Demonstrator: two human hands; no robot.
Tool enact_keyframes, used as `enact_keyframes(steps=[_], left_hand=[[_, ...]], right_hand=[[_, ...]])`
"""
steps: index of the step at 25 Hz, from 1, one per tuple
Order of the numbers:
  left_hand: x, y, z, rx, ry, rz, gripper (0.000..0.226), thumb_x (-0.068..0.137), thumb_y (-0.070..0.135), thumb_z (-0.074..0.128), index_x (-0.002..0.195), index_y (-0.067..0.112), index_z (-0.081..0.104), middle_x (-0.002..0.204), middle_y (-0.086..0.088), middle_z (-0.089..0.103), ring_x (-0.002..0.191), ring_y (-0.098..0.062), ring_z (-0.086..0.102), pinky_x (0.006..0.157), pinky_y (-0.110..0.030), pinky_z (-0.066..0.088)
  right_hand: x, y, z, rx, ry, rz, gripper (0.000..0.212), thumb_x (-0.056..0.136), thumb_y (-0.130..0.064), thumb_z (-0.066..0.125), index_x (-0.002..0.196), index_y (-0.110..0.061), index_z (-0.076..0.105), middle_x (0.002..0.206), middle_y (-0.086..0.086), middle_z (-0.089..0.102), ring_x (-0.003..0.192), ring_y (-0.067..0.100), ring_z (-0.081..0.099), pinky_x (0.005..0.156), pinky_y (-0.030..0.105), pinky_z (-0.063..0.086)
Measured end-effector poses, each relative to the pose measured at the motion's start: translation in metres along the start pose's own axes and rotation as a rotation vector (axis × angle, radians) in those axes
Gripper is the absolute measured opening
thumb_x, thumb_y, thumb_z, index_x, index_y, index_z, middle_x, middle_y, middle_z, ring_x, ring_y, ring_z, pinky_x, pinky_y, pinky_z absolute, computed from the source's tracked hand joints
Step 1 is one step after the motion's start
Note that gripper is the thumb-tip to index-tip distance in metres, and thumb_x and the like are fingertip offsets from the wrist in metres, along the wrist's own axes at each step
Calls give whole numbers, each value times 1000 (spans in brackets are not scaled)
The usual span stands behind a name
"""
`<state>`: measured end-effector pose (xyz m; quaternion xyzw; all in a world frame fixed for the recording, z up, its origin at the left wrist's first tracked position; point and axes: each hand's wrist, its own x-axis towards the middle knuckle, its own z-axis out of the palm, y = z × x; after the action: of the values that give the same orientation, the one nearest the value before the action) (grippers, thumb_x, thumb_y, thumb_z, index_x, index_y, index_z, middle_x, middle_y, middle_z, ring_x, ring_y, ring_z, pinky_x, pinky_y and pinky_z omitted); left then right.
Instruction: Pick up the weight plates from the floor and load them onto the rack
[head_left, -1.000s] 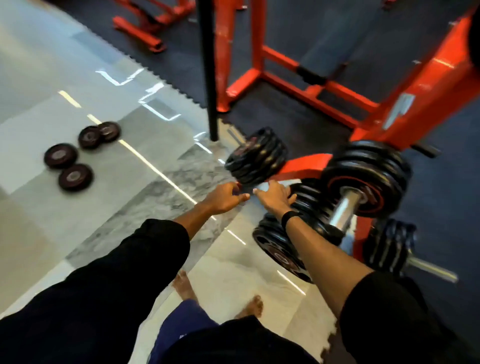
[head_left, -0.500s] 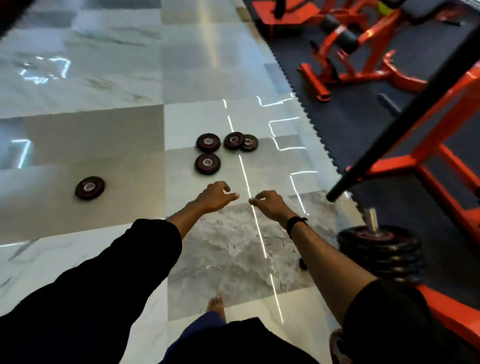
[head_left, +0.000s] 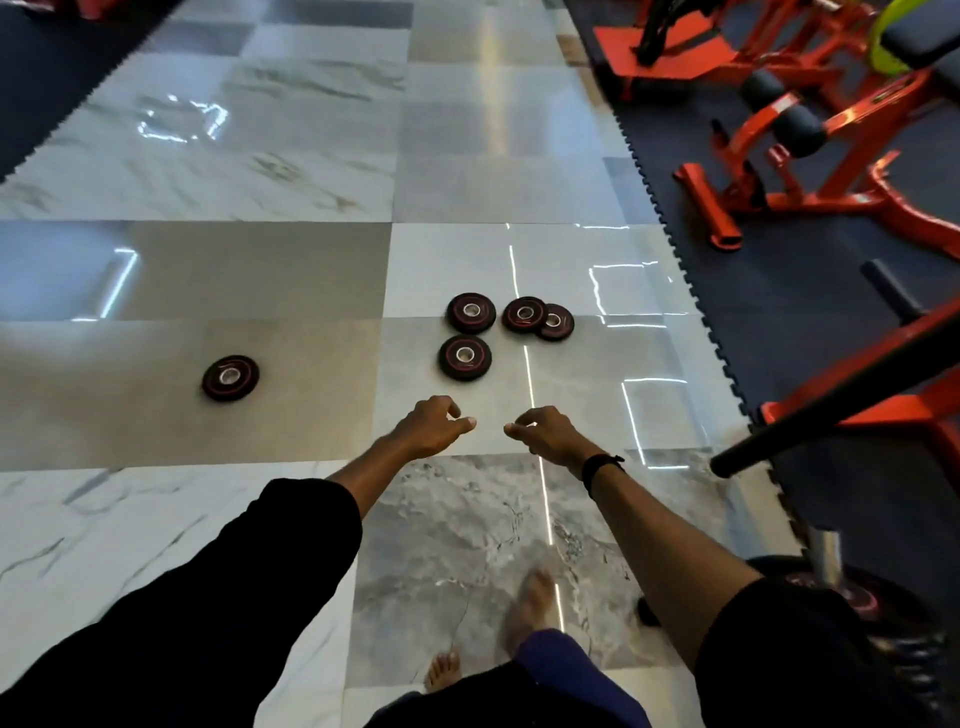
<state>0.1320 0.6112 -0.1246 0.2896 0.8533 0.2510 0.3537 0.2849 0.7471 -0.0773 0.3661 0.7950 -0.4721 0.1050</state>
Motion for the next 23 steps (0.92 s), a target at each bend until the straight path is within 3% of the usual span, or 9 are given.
enact_keyframes(steps=[4,7,10,13,16,19,23], left_hand=[[55,23,-11,-21,0,-16,45,89,44,64,117,9,60,118,-12,63,108,-28,61,94,-39,50],[102,53,-30,-37,31,7,36,89,40,65,106,9,63,104,-8,62,100,-25,61,89,-39,48],[147,100,-49,16,5,31,33,89,36,66,96,4,65,100,-12,67,97,-28,63,87,-41,49],[194,145,-65,-9,48,74,22,90,33,65,87,12,62,91,-12,63,89,-24,61,83,-38,49],[228,164,-63,-20,12,83,20,92,32,63,86,15,56,84,-9,55,81,-20,55,77,-32,43],[259,174,-64,4,-49,51,19,92,30,63,87,12,59,85,-9,57,83,-21,57,77,-31,43],[321,171,-70,-24,-49,7,31,90,37,65,103,8,64,109,-12,67,99,-23,63,88,-37,49]], right_hand=[[64,-5,-37,-17,-57,-3,40,93,-31,62,115,3,65,101,11,61,93,23,55,85,37,46],[115,-17,-76,-24,-45,-50,39,93,-30,63,111,5,66,95,11,60,90,24,57,78,32,43],[152,-30,-128,-40,-7,-70,35,92,-29,64,102,4,68,91,10,61,86,24,58,80,36,47],[199,-34,-182,-66,12,-111,26,92,-25,63,81,-1,63,78,13,56,74,23,53,76,44,49],[226,-32,-212,-27,76,-61,34,93,-19,61,84,13,62,77,14,52,73,23,50,60,29,43],[253,-29,-230,-47,-21,-24,36,96,-18,57,104,17,60,84,16,51,77,24,53,38,9,33],[306,-25,-243,-36,-51,9,30,97,-20,56,102,9,61,88,16,54,79,25,56,36,5,31]])
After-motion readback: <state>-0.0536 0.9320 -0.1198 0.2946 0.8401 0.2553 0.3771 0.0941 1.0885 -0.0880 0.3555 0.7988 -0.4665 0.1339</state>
